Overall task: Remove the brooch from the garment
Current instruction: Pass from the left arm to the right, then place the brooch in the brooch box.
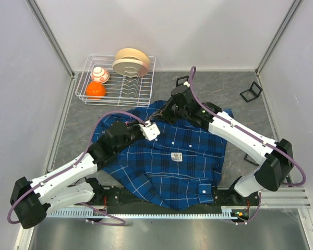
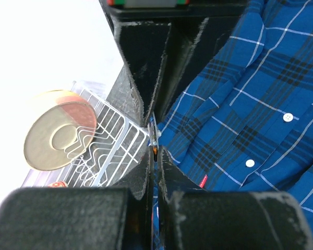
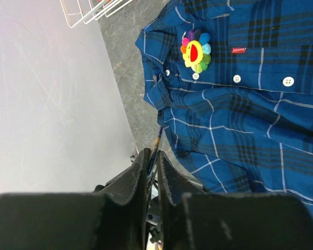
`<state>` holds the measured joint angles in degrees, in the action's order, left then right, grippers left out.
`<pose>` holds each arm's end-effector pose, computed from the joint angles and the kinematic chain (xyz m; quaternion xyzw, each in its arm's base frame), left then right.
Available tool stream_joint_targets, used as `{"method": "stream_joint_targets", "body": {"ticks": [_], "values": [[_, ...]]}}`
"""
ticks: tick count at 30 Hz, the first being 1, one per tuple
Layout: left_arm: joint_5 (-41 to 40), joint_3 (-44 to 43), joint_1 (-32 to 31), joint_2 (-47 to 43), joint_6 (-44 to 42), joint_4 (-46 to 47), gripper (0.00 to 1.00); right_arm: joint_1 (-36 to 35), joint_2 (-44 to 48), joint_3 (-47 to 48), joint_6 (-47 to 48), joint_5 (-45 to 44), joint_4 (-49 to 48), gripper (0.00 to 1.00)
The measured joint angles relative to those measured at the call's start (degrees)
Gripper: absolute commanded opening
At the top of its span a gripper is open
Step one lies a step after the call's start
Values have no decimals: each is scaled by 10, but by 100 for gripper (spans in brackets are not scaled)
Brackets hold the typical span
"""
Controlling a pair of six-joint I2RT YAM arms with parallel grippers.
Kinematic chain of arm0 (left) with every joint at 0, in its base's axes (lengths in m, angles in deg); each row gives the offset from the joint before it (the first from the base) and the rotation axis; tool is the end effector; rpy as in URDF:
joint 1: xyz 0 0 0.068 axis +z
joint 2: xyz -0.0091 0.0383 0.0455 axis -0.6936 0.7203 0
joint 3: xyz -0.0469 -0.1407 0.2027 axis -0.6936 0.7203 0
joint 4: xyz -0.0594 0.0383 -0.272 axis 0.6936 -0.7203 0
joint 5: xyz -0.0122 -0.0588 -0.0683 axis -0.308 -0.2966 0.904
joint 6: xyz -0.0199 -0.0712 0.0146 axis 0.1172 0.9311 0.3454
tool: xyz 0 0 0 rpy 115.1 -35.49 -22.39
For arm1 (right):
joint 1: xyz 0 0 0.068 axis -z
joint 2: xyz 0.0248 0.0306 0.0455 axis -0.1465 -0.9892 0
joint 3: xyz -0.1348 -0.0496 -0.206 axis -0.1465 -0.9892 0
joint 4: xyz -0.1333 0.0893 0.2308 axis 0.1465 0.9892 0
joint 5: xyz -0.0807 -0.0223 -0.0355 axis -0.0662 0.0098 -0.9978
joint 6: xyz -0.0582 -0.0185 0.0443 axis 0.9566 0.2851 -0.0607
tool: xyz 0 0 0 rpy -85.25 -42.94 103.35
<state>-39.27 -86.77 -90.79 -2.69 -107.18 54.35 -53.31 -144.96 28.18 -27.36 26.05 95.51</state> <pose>0.1982 -0.2065 0.2652 0.5162 0.5725 -0.0180 0.6368 0.2737 0.2744 0.2988 0.2345 0.8601 0.3981 0.2163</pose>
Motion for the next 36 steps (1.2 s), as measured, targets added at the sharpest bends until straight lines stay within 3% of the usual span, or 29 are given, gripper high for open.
{"method": "stream_joint_targets", "body": {"ticks": [1,3,4,5,7,10,13,17,23,26,30,36], "values": [[-4,0,-3,2,-2,-1,2,0,0,-2,-3,0,-2,0],[-12,1,-8,5,-5,-2,2,1,0,-7,-10,2,-11,0],[-13,1,-9,5,-6,-2,20,1,0,-10,-14,2,-14,0],[-14,1,-9,5,-6,-3,30,1,0,-12,-17,2,-18,0],[-11,1,-9,5,-3,-7,43,1,2,-23,-18,3,-30,0],[4,2,-12,-6,10,-12,51,13,9,-57,-12,10,-61,0],[26,2,-10,-35,53,-16,69,58,25,-103,10,23,-89,0],[90,-5,24,-63,168,-26,70,196,40,-165,85,49,-154,0],[289,4,184,-52,413,40,72,449,30,-294,213,115,-349,0],[364,33,227,-37,493,85,72,540,-16,-304,259,121,-426,0],[409,58,230,-31,527,88,72,614,-108,-275,288,122,-506,2],[425,58,226,-35,530,82,72,663,-242,-229,298,113,-598,4]]}}
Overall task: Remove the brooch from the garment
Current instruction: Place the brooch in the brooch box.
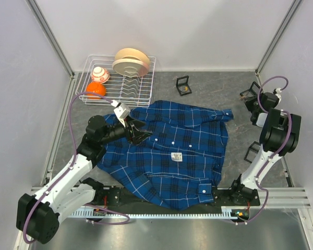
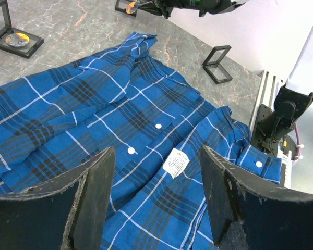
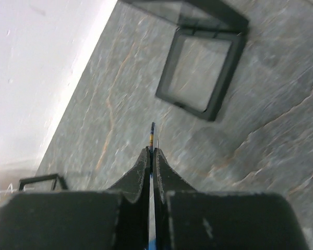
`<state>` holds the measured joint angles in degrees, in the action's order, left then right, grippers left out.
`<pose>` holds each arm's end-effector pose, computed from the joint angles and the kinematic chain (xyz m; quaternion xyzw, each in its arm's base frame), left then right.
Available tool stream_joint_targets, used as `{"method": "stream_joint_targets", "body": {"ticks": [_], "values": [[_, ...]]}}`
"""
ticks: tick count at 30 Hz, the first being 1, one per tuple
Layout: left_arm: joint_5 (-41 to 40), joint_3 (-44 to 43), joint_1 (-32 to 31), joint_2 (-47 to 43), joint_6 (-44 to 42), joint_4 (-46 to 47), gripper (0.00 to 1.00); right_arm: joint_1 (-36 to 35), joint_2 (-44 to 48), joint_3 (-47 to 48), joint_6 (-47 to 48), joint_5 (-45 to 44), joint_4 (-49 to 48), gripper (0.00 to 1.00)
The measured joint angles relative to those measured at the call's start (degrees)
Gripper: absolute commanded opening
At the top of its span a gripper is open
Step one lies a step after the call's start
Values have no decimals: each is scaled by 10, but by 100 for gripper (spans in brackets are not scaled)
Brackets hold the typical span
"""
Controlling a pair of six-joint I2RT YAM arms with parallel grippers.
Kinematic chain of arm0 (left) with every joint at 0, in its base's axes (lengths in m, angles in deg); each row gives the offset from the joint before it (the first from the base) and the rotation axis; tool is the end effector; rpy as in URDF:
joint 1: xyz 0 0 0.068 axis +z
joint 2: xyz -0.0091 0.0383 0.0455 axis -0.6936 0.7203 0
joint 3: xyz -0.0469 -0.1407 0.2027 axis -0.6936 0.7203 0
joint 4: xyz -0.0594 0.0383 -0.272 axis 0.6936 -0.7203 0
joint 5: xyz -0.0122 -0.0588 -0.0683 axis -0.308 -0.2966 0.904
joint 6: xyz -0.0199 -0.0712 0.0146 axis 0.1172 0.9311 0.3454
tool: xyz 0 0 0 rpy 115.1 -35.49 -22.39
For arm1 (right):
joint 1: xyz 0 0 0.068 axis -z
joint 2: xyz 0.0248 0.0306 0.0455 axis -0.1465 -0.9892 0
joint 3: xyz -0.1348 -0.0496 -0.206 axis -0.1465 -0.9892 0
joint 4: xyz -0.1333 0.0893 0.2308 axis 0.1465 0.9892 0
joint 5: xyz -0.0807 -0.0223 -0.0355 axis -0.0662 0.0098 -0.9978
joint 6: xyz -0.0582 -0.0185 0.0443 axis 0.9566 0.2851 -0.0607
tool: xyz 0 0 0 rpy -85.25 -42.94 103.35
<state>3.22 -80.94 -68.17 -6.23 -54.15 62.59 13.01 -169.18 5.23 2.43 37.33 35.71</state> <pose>0.2214 -0.1440 0.2606 0.2932 0.6688 -0.4393 0.5233 0.4082 -0.1456 0.1035 0.4134 0.7238 0.2047 0.5132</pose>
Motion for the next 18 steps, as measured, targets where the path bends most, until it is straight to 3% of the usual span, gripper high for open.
{"method": "stream_joint_targets", "body": {"ticks": [18], "values": [[13,0,-6,24,0,-4,71,24,-151,75,-83,-42,-188,7]]}}
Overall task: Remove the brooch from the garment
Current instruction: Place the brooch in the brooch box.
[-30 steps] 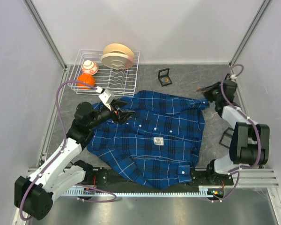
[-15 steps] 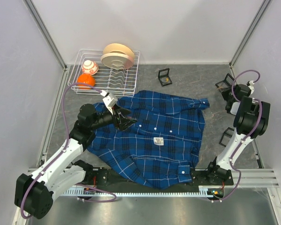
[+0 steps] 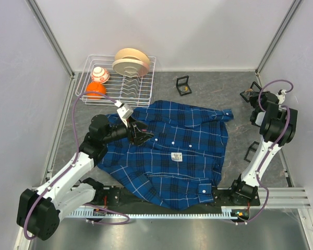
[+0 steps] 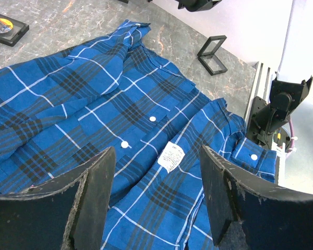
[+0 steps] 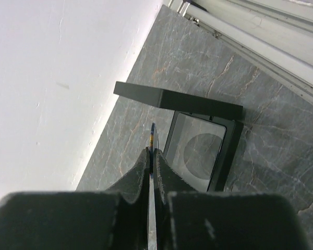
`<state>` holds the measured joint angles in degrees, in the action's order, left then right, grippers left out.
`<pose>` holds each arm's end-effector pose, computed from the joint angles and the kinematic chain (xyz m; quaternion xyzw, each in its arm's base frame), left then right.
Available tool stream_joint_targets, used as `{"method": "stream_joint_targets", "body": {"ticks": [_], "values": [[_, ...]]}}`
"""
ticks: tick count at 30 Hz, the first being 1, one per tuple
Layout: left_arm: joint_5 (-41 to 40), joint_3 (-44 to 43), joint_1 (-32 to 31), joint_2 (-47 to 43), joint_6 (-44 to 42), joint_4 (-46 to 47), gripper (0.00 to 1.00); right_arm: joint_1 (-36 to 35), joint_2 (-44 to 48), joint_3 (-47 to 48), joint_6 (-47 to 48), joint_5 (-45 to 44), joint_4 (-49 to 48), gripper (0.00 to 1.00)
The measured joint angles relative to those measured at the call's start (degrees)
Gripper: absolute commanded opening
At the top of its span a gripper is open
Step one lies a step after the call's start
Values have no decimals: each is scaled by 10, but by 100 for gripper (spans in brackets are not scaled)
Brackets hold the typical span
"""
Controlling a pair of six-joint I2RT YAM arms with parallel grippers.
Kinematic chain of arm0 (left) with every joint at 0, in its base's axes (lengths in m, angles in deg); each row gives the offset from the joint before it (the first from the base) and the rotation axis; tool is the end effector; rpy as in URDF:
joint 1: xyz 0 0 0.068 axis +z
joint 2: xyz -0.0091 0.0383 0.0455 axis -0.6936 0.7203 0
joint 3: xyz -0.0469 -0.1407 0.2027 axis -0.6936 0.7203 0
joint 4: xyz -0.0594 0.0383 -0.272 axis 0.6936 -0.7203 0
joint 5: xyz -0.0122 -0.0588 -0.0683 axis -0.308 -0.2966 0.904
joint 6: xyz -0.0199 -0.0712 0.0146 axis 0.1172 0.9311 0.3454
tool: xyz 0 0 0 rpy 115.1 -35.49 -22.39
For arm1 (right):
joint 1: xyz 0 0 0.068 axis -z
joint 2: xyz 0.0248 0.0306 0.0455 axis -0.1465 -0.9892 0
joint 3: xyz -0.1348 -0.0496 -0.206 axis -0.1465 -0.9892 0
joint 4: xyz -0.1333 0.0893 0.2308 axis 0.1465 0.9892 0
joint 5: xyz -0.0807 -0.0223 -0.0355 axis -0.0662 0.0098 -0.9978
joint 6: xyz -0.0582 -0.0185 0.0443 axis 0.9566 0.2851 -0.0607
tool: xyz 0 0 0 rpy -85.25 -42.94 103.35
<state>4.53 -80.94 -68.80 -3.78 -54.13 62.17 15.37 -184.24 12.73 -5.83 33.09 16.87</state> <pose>0.2239 -0.1495 0.2494 0.2989 0.6798 -0.4486 0.4973 0.4358 -0.1823 0.0738 0.4552 0.6305 0.2185 0.5895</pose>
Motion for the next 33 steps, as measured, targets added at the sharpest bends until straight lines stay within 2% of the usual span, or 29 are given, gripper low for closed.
{"method": "stream_joint_targets", "body": {"ticks": [26,33], "values": [[4,0,0,0,0,0,72,-23,-13,33,15,-59,35,13],[4,0,0,0,0,0,72,-23,-13,37,22,-66,49,17]]}}
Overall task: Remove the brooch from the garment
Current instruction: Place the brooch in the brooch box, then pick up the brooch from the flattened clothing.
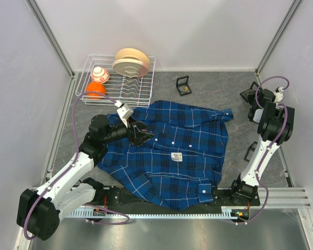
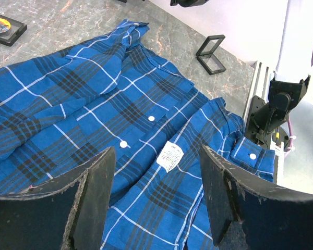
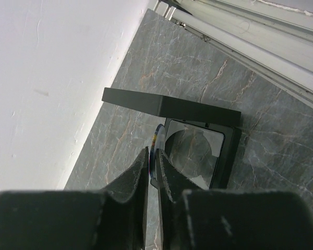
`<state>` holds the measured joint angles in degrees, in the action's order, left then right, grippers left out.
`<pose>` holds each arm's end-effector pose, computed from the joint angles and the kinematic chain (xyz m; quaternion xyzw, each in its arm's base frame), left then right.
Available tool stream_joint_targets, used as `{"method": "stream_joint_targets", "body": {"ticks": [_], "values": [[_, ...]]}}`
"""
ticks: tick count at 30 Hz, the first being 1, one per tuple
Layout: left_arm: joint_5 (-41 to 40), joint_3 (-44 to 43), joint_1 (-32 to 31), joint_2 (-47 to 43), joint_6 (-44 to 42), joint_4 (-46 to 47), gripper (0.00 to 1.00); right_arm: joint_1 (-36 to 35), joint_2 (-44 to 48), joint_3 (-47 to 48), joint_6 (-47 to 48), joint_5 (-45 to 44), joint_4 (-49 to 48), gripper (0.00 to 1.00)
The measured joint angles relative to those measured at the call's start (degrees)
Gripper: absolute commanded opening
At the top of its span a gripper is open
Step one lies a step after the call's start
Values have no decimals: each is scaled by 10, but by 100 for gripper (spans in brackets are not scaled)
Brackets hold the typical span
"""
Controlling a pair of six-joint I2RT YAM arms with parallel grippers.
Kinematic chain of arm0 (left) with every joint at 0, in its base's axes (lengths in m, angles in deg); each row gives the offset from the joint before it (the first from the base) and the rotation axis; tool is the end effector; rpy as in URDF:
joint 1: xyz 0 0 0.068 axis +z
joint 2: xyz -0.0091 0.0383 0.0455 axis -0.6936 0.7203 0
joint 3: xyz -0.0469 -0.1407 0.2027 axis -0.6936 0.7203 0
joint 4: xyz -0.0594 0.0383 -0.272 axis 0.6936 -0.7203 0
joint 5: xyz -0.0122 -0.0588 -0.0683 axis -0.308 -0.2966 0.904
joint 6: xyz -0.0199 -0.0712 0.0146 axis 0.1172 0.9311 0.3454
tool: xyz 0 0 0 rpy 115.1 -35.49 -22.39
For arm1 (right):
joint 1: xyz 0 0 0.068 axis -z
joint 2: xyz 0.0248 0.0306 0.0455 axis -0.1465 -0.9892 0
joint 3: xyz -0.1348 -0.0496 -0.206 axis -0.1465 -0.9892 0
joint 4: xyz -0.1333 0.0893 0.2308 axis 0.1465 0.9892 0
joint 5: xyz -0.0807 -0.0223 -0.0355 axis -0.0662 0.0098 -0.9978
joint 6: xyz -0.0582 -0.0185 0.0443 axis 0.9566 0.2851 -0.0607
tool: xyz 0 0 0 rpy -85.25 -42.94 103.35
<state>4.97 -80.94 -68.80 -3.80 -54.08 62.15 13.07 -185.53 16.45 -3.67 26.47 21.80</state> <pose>0.2234 -0.1497 0.2495 0.3008 0.6787 -0.4511 0.4953 0.4515 -0.1759 0.0723 0.4687 0.6382 0.1720 0.5861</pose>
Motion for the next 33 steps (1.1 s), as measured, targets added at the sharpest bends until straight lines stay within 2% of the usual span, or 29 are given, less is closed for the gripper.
{"method": "stream_joint_targets", "body": {"ticks": [7,11,19,23,28,30,33], "values": [[0,0,0,0,0,0,72,0,-2,8,4,-2,13,24],[0,0,0,0,0,0,72,0,-2,9,12,-11,33,39],[-7,0,0,-8,7,-7,72,0,52,-6,45,-29,112,56],[-72,-9,-1,-15,18,-50,74,0,124,-5,73,-43,195,64],[-236,-74,6,-5,56,-175,77,-12,232,12,120,-72,336,65],[-278,-102,21,8,80,-217,76,-37,282,6,137,-85,385,64],[-301,-123,54,30,122,-266,73,-131,359,-19,165,-91,441,63]]}}
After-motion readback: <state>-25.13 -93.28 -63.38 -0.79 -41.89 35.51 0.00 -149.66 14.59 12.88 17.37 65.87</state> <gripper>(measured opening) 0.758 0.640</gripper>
